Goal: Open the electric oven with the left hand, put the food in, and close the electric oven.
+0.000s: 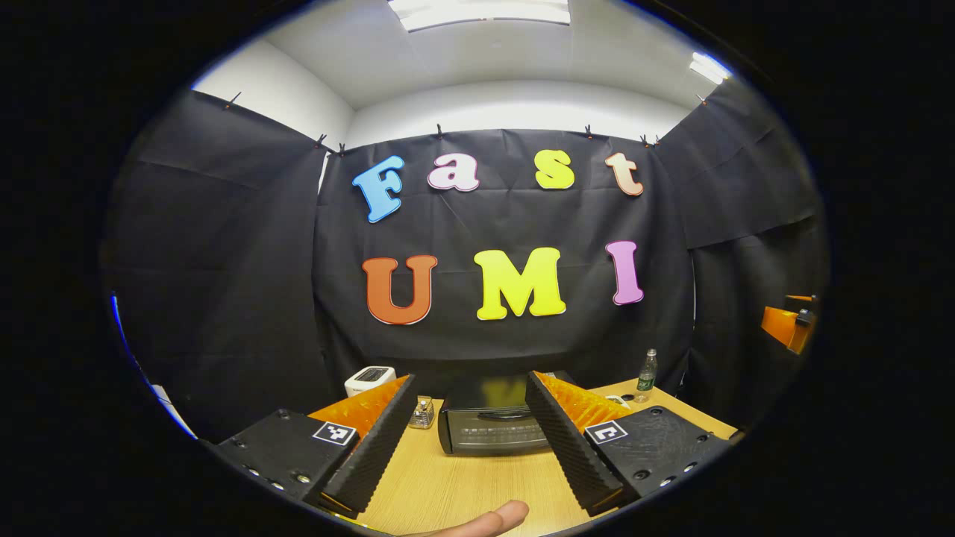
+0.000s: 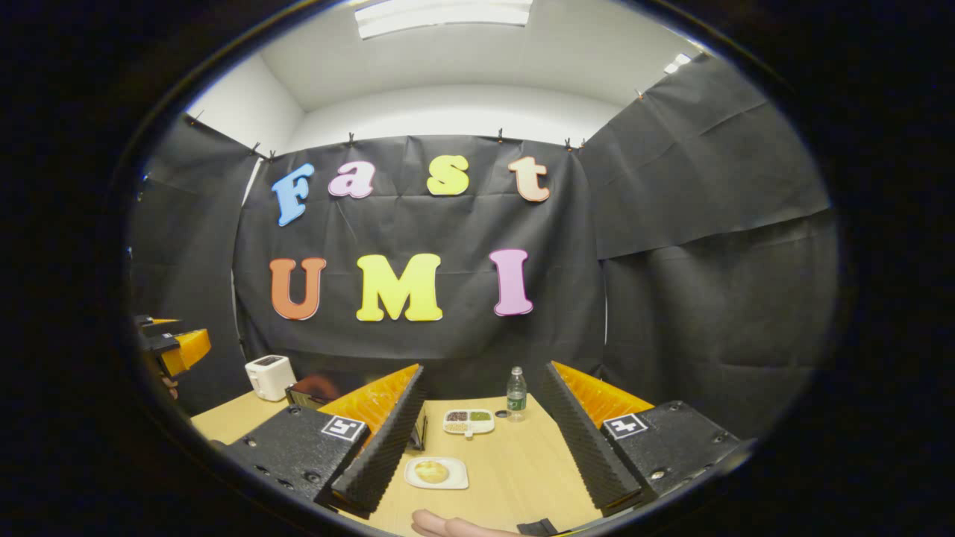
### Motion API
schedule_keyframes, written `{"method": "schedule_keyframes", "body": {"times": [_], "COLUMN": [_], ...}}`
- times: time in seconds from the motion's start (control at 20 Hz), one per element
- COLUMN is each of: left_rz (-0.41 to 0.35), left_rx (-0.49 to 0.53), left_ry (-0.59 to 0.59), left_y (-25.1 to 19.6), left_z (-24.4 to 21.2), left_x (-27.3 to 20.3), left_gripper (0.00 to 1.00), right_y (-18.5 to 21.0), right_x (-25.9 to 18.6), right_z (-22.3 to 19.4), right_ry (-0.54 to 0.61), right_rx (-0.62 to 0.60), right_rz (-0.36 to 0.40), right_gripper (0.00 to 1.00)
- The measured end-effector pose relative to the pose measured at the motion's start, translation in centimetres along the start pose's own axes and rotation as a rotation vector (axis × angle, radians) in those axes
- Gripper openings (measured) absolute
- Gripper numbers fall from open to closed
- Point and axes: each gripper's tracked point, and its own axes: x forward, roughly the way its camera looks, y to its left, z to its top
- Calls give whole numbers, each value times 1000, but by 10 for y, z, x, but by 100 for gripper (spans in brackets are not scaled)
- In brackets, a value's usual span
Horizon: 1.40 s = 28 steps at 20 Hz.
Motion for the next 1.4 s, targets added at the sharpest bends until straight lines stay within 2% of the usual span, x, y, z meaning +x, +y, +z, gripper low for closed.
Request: {"method": "schedule_keyframes", "body": {"times": [0.2, 0.4, 0.65, 0.95, 1.15, 1.4], "left_rz": [-44, -110, -103, -139, -131, -138], "left_rx": [-15, -37, -32, -27, -14, -12], "left_ry": [16, 113, 230, 303, 359, 406], "left_y": [-11, -31, -42, -60, -63, -68], "left_z": [-24, -76, -135, -174, -202, -228], "left_x": [51, 115, 177, 216, 235, 243], "left_gripper": [95, 95, 96, 96, 96, 96], "right_y": [-9, -20, -34, -44, -49, -60], "right_x": [7, 15, 27, 38, 40, 34], "right_z": [-6, -14, -25, -49, -60, -50], "right_ry": [-7, -14, -17, 28, 49, 17], "right_rx": [4, -6, -6, -16, -26, -42], "right_rz": [-6, -17, -28, -18, -5, -27], "right_gripper": [95, 94, 95, 95, 95, 95]}}
